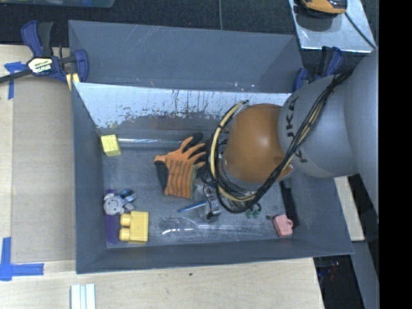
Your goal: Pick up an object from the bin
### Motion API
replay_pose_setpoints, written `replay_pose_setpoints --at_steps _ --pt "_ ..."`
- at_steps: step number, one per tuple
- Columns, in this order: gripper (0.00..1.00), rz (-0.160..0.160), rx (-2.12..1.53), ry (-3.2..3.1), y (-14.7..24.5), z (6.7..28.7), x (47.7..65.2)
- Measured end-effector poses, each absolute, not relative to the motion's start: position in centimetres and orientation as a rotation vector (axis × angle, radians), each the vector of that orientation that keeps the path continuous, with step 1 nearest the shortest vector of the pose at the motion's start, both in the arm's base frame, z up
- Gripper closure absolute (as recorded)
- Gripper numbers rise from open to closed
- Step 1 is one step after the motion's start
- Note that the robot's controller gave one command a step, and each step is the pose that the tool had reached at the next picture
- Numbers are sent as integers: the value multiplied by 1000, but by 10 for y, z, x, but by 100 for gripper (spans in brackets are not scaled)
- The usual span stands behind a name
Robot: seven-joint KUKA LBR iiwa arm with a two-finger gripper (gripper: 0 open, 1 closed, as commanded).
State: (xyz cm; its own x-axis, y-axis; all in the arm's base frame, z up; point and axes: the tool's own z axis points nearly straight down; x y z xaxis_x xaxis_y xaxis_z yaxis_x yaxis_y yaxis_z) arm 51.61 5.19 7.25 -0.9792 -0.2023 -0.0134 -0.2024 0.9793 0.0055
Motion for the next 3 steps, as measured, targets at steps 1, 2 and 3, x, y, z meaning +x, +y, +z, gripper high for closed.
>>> replay_pose_setpoints --at_steps 1,2,3 --pt "100 9 -320 3116 51 93 515" --pt "100 9 -320 3114 52 117 516" --pt "100 9 -320 3113 52 142 517"
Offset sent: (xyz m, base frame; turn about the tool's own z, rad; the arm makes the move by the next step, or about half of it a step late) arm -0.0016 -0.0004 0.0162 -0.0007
